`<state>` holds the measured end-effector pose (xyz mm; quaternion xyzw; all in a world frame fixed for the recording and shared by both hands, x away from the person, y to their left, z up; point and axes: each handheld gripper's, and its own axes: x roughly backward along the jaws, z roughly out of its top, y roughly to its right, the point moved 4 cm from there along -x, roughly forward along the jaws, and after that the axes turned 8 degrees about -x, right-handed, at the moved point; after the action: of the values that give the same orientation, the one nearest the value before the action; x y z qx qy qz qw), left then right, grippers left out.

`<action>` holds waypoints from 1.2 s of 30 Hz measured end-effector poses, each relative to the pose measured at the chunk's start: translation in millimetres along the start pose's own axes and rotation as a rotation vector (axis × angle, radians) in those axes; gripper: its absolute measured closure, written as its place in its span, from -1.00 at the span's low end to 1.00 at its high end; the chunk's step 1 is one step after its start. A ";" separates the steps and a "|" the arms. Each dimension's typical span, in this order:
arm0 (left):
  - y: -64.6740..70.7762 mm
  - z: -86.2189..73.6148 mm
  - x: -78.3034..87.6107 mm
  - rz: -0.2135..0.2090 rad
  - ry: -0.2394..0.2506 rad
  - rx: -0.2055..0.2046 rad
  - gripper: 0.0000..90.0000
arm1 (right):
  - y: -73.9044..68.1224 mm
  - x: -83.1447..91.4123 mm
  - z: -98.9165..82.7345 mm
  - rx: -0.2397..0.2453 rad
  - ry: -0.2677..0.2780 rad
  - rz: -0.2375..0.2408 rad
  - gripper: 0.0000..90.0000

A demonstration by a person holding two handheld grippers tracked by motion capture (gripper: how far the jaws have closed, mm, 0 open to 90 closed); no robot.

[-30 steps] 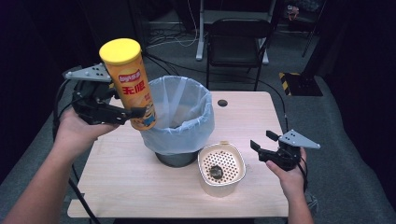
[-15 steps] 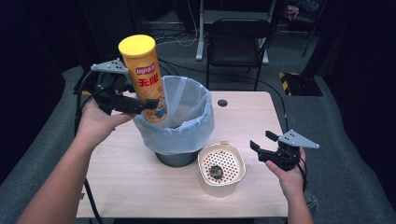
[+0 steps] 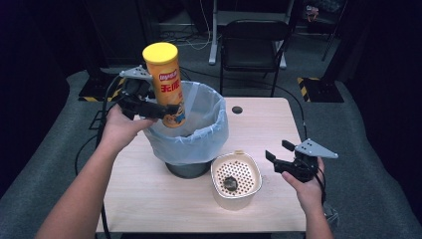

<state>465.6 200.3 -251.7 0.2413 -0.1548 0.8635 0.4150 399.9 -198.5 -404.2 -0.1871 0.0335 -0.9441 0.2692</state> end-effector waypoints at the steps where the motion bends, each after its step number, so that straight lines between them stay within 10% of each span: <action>1: -0.9 -0.5 -2.2 -0.001 -0.004 0.001 -0.47 | 0.2 -0.3 -0.1 -0.001 0.000 -0.001 -0.45; 21: -15.2 -10.8 -42.8 0.040 -0.132 0.065 -0.66 | 1.2 -3.1 -2.2 0.001 -0.006 -0.001 -0.44; 36: -16.3 -40.3 6.0 0.007 -0.021 0.099 -0.64 | 1.8 -1.9 -2.6 -0.005 -0.006 -0.003 -0.44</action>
<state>463.6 232.8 -281.0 0.2699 -0.1173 0.8689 0.3980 401.3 -199.1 -407.5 -0.1906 0.0347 -0.9439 0.2675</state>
